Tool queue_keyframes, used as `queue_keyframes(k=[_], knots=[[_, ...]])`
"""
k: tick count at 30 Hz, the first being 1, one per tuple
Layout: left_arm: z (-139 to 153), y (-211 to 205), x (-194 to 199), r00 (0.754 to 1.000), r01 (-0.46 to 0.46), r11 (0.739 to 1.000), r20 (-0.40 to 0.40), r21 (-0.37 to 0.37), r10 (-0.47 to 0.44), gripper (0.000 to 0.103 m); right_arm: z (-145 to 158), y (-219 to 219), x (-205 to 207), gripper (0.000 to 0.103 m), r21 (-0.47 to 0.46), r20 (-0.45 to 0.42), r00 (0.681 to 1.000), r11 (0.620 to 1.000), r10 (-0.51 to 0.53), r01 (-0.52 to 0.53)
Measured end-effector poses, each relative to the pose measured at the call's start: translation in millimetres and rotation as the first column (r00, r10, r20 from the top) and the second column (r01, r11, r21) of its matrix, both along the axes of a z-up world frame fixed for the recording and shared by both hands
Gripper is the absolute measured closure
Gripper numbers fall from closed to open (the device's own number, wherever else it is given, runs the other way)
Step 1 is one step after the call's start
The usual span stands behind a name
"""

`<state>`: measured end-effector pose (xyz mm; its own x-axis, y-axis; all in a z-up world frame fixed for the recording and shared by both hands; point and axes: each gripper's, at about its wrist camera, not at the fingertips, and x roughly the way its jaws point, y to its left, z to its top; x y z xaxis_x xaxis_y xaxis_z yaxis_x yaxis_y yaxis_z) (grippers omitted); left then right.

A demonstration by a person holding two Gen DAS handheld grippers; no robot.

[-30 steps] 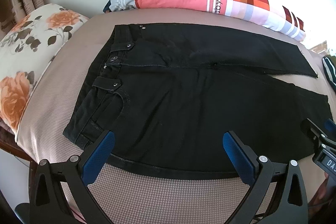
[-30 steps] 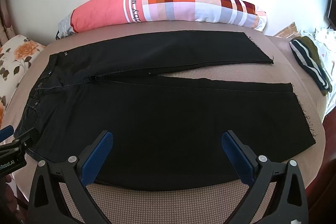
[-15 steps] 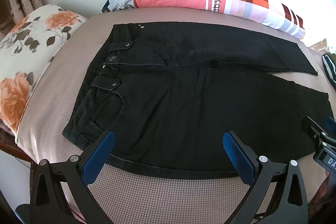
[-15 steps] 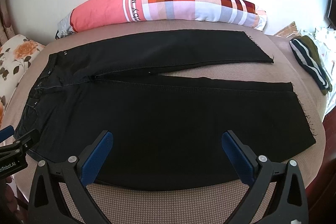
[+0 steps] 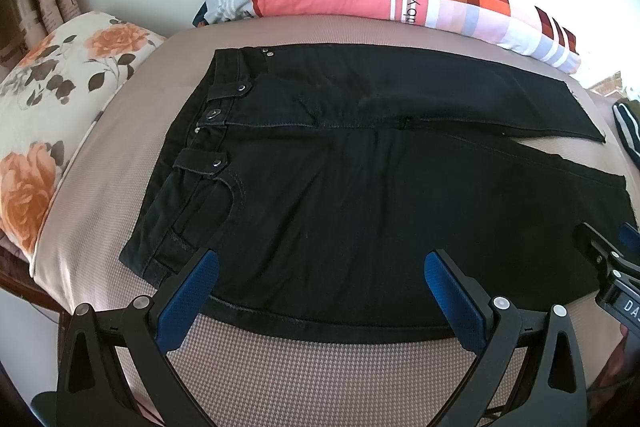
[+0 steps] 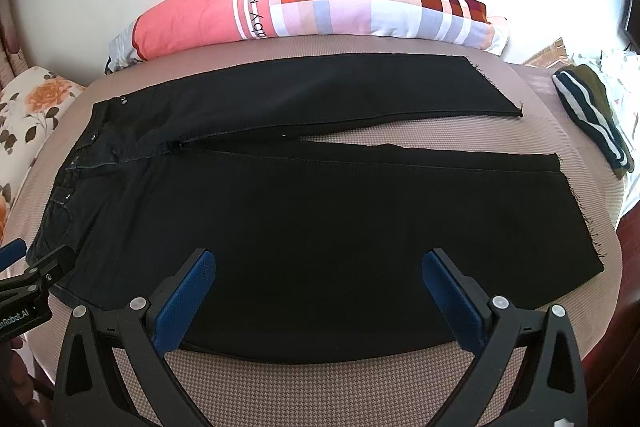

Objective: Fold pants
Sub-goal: 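Grasp the black jeans waistband near the button with the left tool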

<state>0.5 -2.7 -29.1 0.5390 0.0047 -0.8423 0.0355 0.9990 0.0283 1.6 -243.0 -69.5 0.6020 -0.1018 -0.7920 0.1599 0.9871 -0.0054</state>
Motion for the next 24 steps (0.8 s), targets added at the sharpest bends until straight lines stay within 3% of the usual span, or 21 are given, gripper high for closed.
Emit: queue_keyframes(k=[15, 24], knots=[[7.3, 7.0, 8.6, 1.000, 0.006, 1.000, 0.027, -0.016, -0.006, 0.001, 1.0, -5.0, 1.4, 0.000, 0.036, 0.005, 1.000, 0.999, 0.002, -0.002], [30.1, 45.9, 48.2, 1.000, 0.017, 0.994, 0.027, -0.107, -0.014, 0.001, 17.5, -25.3, 4.3, 0.000, 0.194, 0.100, 0.995, 0.981, -0.001, -0.019]])
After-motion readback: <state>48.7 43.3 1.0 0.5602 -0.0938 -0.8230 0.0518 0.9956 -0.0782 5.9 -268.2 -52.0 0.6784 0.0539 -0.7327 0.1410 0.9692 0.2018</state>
